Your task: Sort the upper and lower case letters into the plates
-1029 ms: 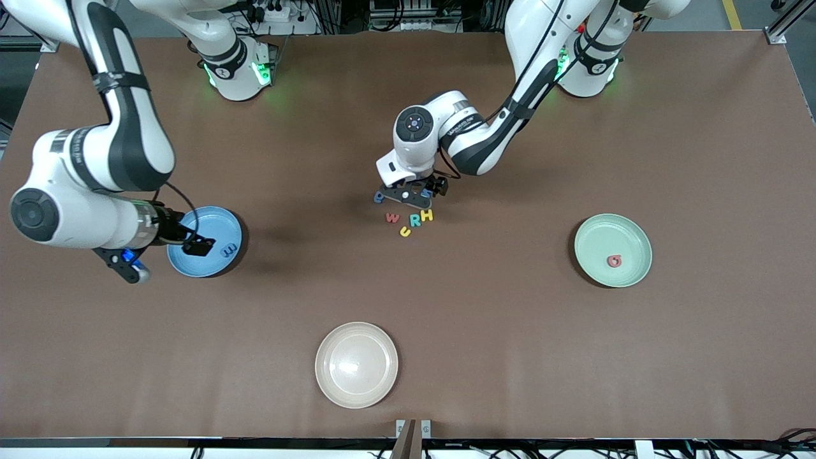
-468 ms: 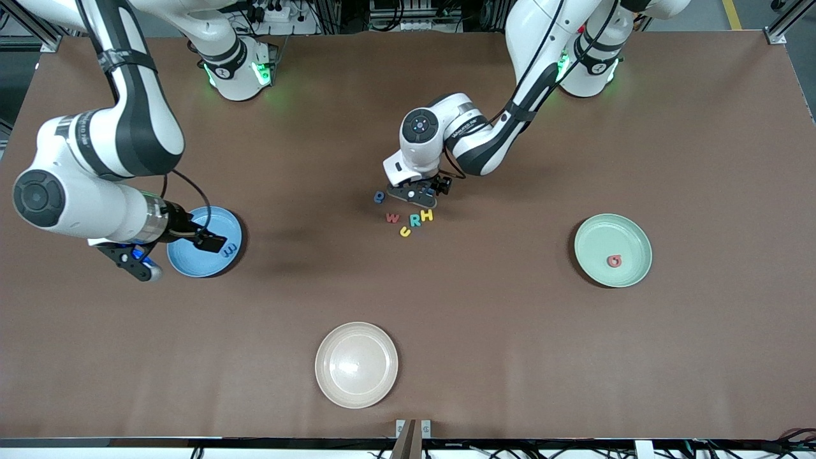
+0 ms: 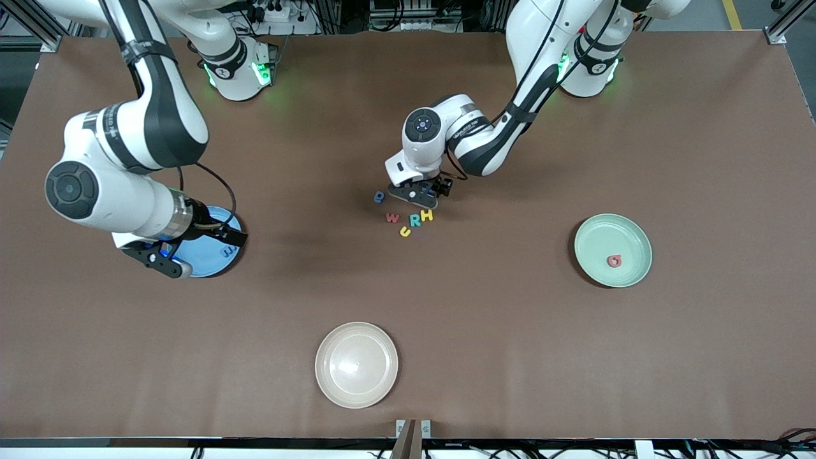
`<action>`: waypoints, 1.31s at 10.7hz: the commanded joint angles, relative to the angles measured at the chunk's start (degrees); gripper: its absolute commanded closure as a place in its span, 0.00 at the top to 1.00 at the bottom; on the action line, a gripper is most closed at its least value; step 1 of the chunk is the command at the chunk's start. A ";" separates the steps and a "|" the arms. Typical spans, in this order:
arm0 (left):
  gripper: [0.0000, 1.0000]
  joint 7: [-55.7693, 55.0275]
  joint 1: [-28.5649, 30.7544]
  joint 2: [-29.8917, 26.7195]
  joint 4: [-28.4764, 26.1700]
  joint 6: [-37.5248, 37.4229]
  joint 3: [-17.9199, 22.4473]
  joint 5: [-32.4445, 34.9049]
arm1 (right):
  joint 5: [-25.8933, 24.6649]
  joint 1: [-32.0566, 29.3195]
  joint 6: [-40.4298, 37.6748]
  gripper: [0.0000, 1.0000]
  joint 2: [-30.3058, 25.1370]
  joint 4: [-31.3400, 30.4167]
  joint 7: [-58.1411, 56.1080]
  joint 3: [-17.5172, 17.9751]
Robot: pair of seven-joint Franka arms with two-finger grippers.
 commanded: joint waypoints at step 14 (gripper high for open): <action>0.00 -3.12 1.07 -1.64 -1.77 2.30 -0.08 4.15 | 5.77 6.72 2.51 1.00 1.66 0.19 0.17 -0.26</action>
